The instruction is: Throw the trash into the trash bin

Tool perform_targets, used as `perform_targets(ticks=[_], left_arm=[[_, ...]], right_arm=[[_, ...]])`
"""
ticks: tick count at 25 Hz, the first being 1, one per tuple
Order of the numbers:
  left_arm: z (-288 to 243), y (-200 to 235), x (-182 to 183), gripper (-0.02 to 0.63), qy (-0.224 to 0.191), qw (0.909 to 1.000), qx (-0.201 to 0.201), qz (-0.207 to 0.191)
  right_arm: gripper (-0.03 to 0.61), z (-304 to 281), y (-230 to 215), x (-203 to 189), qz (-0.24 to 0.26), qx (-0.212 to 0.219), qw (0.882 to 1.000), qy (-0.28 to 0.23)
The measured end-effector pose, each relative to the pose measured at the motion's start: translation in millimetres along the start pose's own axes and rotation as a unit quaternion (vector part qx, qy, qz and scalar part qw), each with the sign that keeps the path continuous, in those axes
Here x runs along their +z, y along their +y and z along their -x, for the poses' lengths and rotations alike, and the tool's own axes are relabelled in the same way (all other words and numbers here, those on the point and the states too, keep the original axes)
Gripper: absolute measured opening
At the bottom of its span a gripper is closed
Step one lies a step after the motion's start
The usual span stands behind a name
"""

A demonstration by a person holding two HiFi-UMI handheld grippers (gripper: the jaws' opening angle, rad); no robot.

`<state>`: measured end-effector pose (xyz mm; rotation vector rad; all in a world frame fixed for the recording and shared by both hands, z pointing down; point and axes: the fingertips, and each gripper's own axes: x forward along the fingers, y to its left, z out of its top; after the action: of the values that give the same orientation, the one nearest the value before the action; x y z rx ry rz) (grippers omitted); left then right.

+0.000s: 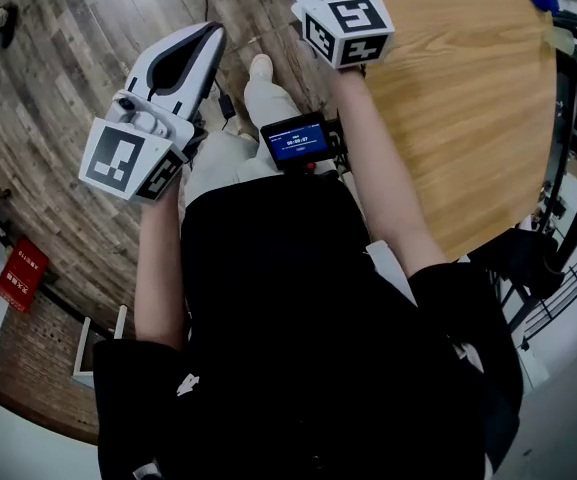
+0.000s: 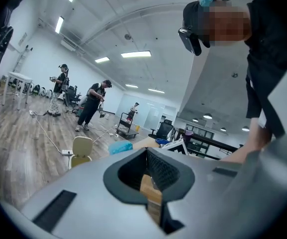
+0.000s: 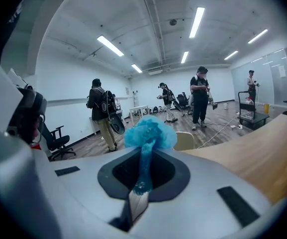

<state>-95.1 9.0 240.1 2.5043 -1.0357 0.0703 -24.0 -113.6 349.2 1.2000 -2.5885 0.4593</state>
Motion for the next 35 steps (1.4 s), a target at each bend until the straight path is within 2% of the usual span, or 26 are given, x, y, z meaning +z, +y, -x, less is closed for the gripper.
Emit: perform_targets(ticks=[9, 12, 17, 21, 24, 30, 35], left_arm=[[-42, 84, 33, 0.009, -0.001, 0.9997, 0.016, 0.017], [-51, 115, 46, 0.009, 0.001, 0.9999, 0.013, 0.009], [-75, 211, 69, 0.009, 0.007, 0.9998, 0.014, -0.013], [-85, 292, 106, 0.008, -0.016, 0.9997, 0.02, 0.002], [-87, 336, 117, 0.008, -0.015, 0.9994, 0.023, 0.019], [-126, 386, 107, 0.008, 0.019, 0.9992, 0.013, 0.031], [-173, 414, 68, 0.008, 0.059, 0.9967, -0.001, 0.056]], right_arm=[[0.002, -89, -32, 29, -0.013, 0.014, 1.0, 0.008], [0.002, -117, -38, 41, -0.009, 0.01, 1.0, 0.013], [0.002, -193, -66, 56, -0.012, -0.015, 0.999, 0.026], [0.002, -256, -85, 61, -0.031, -0.037, 0.998, 0.047], [0.002, -292, -94, 62, -0.036, -0.048, 0.996, 0.061], [0.002, -344, -125, 61, -0.045, -0.056, 0.995, 0.065], [0.002, -377, -168, 10, -0.08, -0.059, 0.99, 0.095]])
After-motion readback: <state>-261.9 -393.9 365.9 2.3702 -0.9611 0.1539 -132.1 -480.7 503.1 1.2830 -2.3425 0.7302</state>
